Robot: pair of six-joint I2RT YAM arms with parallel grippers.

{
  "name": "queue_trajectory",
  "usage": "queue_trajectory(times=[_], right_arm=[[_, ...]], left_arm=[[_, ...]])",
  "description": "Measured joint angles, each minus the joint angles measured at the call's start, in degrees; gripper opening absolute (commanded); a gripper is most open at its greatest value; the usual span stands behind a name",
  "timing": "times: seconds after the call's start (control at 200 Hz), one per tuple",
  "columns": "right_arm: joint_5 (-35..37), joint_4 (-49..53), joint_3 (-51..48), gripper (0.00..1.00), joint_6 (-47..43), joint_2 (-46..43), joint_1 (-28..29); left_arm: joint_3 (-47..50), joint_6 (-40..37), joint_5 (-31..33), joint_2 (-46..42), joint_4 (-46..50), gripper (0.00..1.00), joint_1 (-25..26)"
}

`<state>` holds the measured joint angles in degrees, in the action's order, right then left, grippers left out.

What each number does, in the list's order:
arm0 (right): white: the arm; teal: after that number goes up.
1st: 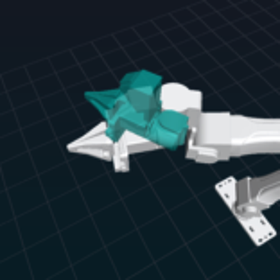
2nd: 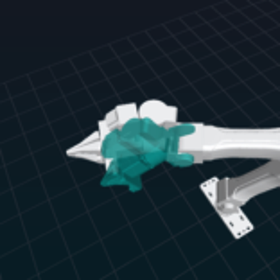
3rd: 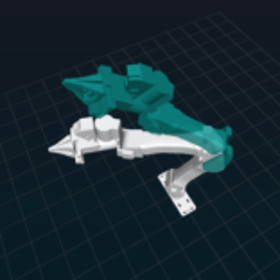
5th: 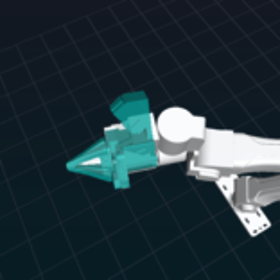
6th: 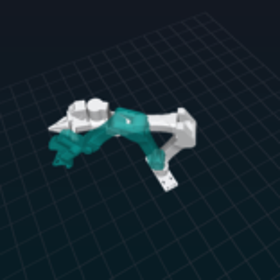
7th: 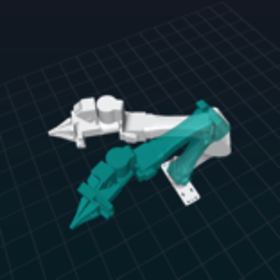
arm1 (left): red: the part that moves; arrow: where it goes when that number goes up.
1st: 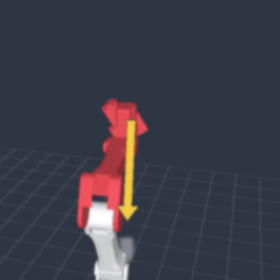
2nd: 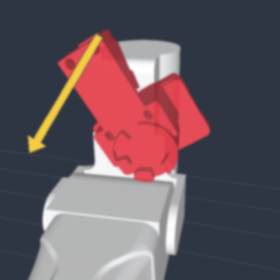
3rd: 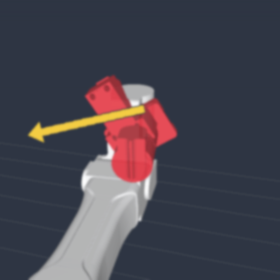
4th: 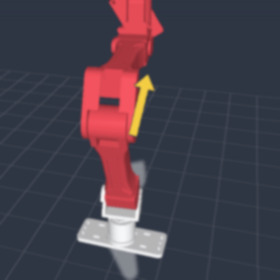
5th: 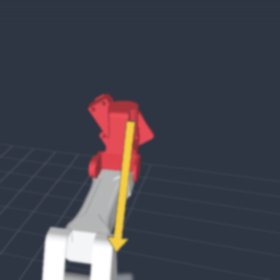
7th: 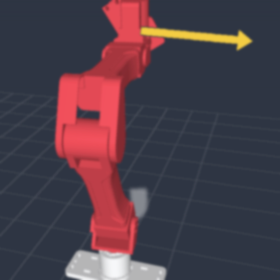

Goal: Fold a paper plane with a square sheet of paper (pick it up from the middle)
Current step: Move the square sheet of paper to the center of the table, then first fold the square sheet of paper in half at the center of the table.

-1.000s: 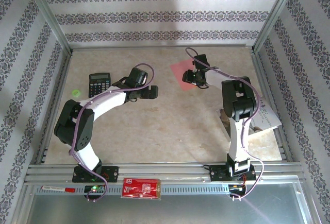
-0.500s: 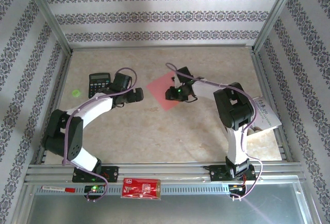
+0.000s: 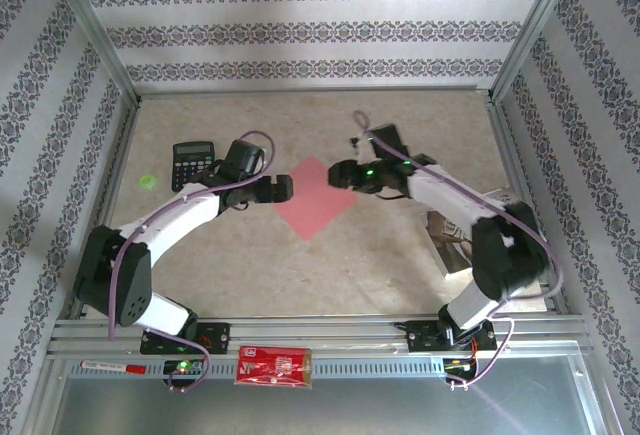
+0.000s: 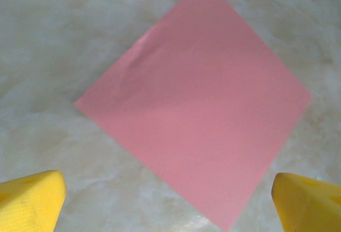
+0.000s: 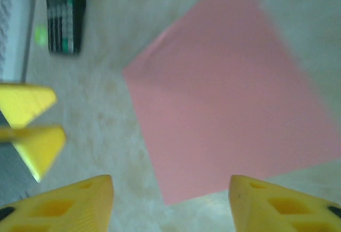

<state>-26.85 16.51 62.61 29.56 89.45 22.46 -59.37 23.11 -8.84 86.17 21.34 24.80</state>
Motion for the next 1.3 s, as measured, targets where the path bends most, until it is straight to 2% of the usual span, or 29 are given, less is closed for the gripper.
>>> queue_trajectory(times=[0.09, 0.22, 0.445, 0.684, 1.009, 1.299], right_arm=[[2.99, 0.07, -2.64, 0.83, -1.73, -4.96, -4.74], [7.26, 0.96, -7.15, 0.98, -3.65, -9.22, -8.57], [12.61, 1.31, -14.19, 0.98, -4.24, -14.60, -13.00], [13.73, 0.44, -17.51, 0.98, -4.22, -16.90, -13.75], [13.73, -1.29, -20.46, 0.97, -3.76, -17.62, -14.10], [13.27, -2.99, -21.05, 0.97, -2.69, -17.64, -14.10]], left_arm=[[-5.60, -4.48, -0.46, 4.48, 2.23, 1.00, 1.81], [-14.86, -10.75, -0.63, 12.74, 7.17, 1.00, 3.17], [-31.67, -20.55, 1.79, 28.89, 19.78, 1.00, 7.15], [-45.46, -25.66, 1.55, 41.90, 31.95, 1.00, 8.59], [-57.37, -28.87, 2.32, 49.72, 42.32, 1.00, 8.57], [-62.90, -29.62, 2.43, 51.06, 46.51, 1.00, 8.37]])
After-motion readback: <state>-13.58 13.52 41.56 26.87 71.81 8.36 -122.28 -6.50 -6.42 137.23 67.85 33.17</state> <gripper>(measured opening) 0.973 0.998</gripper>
